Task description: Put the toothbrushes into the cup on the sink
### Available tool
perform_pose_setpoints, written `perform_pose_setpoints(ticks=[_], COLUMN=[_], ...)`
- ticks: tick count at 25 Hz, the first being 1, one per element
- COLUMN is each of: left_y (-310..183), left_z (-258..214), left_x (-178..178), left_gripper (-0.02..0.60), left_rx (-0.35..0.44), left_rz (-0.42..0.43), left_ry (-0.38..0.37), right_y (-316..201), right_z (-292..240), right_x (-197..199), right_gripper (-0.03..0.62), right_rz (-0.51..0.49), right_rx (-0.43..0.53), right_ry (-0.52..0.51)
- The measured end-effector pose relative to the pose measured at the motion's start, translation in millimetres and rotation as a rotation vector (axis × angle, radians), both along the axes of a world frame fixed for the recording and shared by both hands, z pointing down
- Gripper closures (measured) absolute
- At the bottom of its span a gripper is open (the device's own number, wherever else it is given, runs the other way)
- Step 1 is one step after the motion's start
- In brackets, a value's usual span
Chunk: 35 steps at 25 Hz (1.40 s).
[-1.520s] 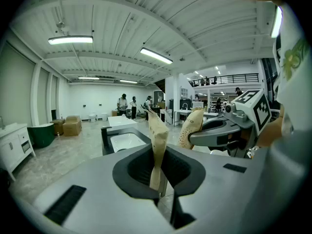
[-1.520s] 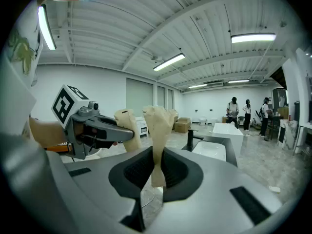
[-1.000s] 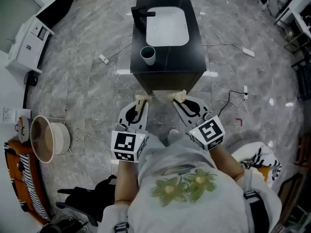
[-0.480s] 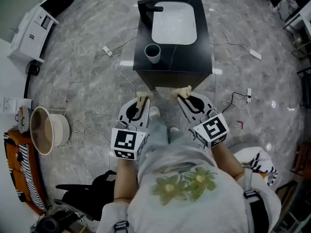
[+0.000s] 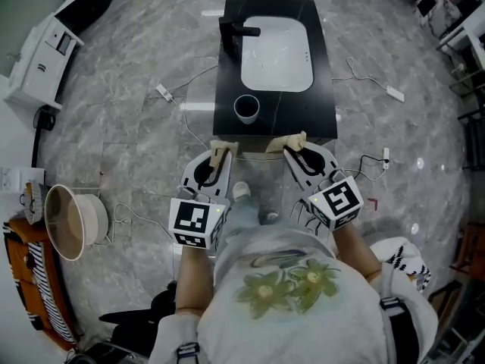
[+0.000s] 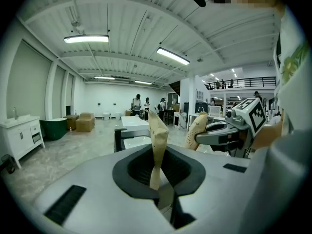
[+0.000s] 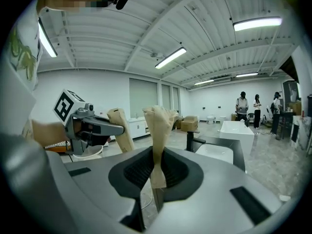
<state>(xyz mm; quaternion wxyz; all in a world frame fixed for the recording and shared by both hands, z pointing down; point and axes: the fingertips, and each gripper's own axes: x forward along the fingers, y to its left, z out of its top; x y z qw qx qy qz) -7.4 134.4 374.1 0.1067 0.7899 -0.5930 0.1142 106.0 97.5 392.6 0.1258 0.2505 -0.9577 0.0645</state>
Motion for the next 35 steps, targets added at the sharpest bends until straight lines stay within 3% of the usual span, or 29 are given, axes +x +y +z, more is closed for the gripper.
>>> perform_pose_setpoints(ticks=[12, 21, 35], left_y=[-75, -97, -124], left_z=[-12, -6, 13], left_x=[-56, -84, -98], left_gripper=[0.541, 0.541, 0.541], left_rx=[0.033, 0.047, 0.017], left_rz=[0.095, 0.168, 0.164], left_ry=[0.043, 0.058, 0.09], right_y=[-71, -94, -113], right_z=[-21, -25, -35], right_x=[-37, -62, -87], right_gripper=[0.53, 0.53, 0.53], right_rz=[0.129, 0.205, 0.148], right_rx=[0.038, 0.067, 0.102], right_ry=[-0.007, -0.007, -0.013])
